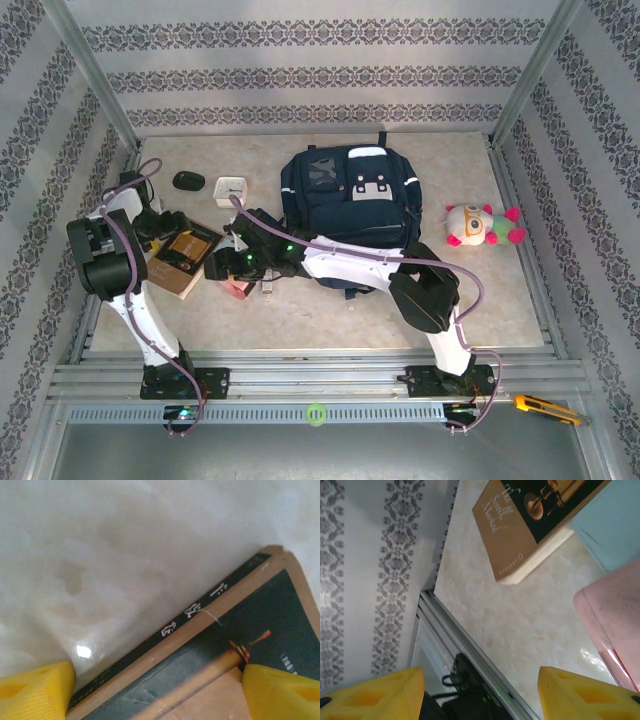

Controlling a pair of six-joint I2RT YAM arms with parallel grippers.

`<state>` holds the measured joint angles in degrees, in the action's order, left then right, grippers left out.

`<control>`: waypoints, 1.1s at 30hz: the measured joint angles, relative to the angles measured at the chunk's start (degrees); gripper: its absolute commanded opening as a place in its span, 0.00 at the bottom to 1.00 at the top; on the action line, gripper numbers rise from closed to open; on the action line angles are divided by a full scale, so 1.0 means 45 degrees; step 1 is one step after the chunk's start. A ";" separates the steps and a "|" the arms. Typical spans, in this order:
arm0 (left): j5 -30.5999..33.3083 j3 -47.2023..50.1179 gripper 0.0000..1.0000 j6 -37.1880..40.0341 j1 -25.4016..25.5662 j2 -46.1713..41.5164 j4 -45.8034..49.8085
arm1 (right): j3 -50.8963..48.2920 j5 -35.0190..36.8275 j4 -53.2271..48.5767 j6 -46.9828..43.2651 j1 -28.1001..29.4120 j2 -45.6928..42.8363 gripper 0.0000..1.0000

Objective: Pack the student bag

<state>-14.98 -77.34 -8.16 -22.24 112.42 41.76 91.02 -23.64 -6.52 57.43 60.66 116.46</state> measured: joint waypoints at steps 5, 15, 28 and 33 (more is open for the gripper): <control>0.0000 0.0597 0.87 -0.0019 -0.0005 -0.0447 -0.0015 | 0.0209 0.0306 0.0680 0.1195 0.0165 0.0461 0.62; 0.0491 0.0675 0.86 -0.0228 -0.0005 -0.1151 0.0680 | 0.1583 0.2244 0.1307 0.3623 0.1370 0.2429 0.63; 0.0330 0.0782 0.83 -0.0199 -0.0005 -0.1044 0.0772 | 0.4386 0.3735 0.0486 0.4065 0.1545 0.4687 0.60; 0.0316 0.0981 0.83 -0.0185 -0.0024 -0.1122 0.0699 | 0.4906 0.3847 -0.0034 0.3963 0.1545 0.5401 0.61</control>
<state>-13.56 -72.93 -8.99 -22.35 107.37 44.91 113.10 -6.33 -6.68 75.26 67.61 140.77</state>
